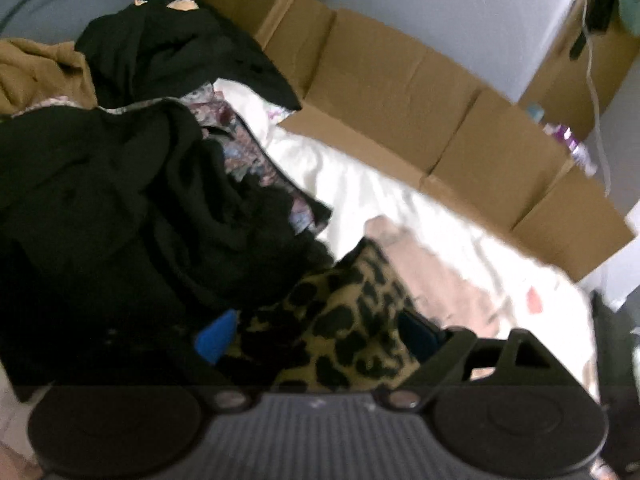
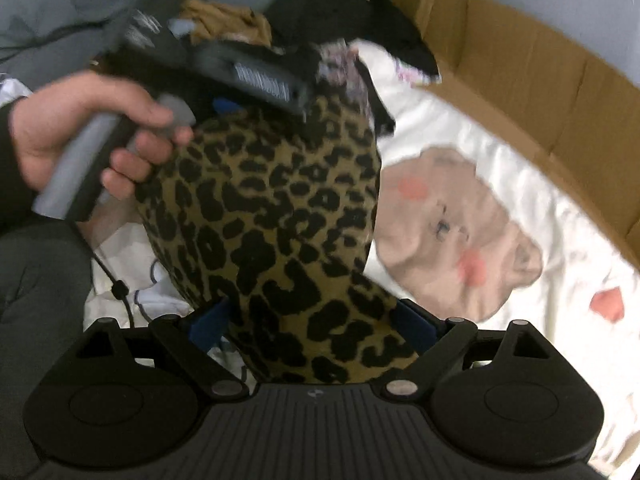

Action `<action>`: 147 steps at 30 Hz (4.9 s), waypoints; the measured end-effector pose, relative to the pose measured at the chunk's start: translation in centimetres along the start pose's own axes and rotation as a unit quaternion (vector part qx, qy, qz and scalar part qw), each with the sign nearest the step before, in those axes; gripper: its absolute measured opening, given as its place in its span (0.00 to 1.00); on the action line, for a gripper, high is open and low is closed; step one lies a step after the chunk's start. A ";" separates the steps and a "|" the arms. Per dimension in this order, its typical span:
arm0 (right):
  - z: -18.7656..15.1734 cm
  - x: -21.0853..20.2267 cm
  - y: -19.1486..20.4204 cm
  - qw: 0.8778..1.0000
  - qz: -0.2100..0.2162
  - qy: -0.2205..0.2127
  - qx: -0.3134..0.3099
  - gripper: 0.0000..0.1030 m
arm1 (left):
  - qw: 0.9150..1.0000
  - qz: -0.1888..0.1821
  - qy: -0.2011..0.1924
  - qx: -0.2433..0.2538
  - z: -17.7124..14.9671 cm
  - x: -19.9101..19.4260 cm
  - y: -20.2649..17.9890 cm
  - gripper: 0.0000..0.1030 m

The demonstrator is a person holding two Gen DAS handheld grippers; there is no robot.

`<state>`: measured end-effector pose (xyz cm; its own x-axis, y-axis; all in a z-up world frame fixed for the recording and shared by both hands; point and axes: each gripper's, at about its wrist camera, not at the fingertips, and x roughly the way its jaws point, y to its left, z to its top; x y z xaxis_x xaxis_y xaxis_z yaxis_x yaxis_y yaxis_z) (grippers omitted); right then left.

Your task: Fold clothes

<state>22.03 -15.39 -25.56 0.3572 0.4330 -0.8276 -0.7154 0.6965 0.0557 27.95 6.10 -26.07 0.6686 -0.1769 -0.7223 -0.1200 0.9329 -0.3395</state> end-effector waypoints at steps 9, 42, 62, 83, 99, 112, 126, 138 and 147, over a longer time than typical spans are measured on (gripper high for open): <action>0.9 1.0 1.3 1.000 0.005 0.007 -0.007 0.61 | 0.996 -0.082 0.006 -0.034 -0.2 -0.2 0.8 0.68; -7.6 -9.2 -14.9 0.957 -0.161 0.067 0.231 0.00 | 0.980 -0.149 0.054 0.122 -2.4 2.0 -10.5 0.61; -8.5 -8.2 -11.6 0.984 -0.080 0.037 0.152 0.63 | 0.983 -0.140 0.069 0.097 -1.6 2.2 -10.9 0.71; -2.0 -3.0 -5.2 0.998 -0.065 0.010 0.008 0.84 | 0.989 -0.114 0.058 0.073 1.1 2.7 -4.2 0.71; -0.2 -1.4 -8.4 0.992 -0.098 0.065 0.034 0.02 | 0.992 -0.096 0.067 0.055 0.9 3.9 -3.3 0.78; -4.4 -5.7 -15.1 0.975 -0.170 0.097 0.110 0.00 | 0.991 -0.074 0.072 0.080 0.5 4.9 -4.3 0.80; -10.9 -12.1 -19.6 0.936 -0.260 0.141 0.193 0.00 | 0.984 -0.102 0.112 0.090 -1.3 6.9 -6.4 0.80; -10.5 -16.6 -20.6 0.945 -0.259 0.087 0.177 0.39 | 0.966 -0.182 0.151 0.099 -4.5 8.3 -10.5 0.77; -5.5 -12.5 -19.7 0.970 -0.201 0.051 0.128 0.43 | 0.956 -0.222 0.155 0.111 -5.4 8.5 -11.4 0.53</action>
<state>28.35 -37.72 -19.35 0.5056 0.0480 -0.8615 -0.3543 0.9220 -0.1565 31.01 -7.74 -31.55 0.3645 -0.6232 -0.6919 0.3070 0.7819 -0.5426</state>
